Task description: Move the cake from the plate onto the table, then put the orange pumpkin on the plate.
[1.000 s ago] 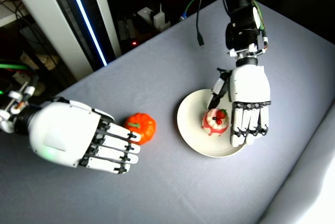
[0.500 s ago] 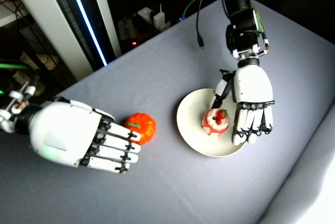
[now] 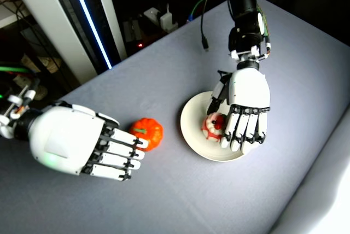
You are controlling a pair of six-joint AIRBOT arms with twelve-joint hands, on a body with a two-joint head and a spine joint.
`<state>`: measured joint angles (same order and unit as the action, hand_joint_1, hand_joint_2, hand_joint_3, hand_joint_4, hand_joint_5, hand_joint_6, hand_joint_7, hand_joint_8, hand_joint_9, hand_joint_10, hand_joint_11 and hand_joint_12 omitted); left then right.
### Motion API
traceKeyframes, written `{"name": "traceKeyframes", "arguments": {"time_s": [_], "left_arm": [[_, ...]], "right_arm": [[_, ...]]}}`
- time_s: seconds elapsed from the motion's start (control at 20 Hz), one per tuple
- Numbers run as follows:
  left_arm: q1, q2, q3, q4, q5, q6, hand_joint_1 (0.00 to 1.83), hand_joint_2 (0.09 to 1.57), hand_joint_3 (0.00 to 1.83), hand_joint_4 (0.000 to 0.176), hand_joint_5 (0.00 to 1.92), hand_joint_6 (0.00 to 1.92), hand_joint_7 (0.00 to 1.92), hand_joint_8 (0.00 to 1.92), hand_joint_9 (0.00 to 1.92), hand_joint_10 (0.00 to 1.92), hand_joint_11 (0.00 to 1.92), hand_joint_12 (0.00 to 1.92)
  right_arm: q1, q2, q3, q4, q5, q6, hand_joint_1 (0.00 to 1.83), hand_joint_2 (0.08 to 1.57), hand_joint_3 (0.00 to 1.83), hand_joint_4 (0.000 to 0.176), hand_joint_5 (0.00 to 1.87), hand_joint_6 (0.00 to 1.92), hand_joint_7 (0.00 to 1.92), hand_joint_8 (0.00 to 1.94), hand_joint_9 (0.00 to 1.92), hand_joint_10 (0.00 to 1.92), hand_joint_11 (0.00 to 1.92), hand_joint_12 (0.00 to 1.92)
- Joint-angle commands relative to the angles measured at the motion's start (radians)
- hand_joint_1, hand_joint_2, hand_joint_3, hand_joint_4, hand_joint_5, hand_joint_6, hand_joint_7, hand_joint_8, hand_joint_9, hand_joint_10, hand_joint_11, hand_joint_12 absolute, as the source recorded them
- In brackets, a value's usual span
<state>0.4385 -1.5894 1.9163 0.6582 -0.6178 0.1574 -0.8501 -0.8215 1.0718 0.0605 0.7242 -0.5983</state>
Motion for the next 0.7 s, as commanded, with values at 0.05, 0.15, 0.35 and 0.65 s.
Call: {"name": "traceKeyframes", "arguments": {"time_s": [0.05,0.15,0.35,0.65], "left_arm": [[-0.005,0.007,0.000,-0.042,-0.096,0.000,1.04,0.98,0.01,0.000,0.63,0.01,0.46,0.00,0.35,0.01,0.00,0.94],[-0.004,0.004,0.003,-0.050,-0.098,0.000,1.03,1.01,0.00,0.000,0.65,0.01,0.39,0.00,0.24,0.01,0.00,0.83],[-0.010,-0.010,0.018,-0.035,-0.096,0.000,1.00,1.03,0.00,0.000,0.70,0.01,0.62,0.02,0.50,0.08,0.00,1.36],[0.014,-0.035,0.047,-0.059,-0.102,0.000,1.05,1.05,0.00,0.000,0.68,0.00,0.64,0.01,0.65,0.13,0.08,1.60]], "right_arm": [[0.009,0.005,-0.001,0.023,0.112,0.010,0.89,1.13,0.00,0.000,0.67,0.00,0.69,0.00,0.69,0.01,0.23,1.18],[0.009,0.005,-0.002,0.024,0.115,0.010,0.88,1.13,0.00,0.000,0.64,0.00,0.59,0.00,0.61,0.00,0.14,1.29],[0.008,0.002,0.001,0.024,0.118,0.010,0.95,1.15,0.00,0.000,0.66,0.00,0.63,0.00,0.60,0.01,0.10,1.27],[0.005,0.001,-0.001,0.027,0.120,0.010,1.00,1.16,0.00,0.000,0.70,0.01,0.63,0.01,0.58,0.00,0.06,1.29]]}}
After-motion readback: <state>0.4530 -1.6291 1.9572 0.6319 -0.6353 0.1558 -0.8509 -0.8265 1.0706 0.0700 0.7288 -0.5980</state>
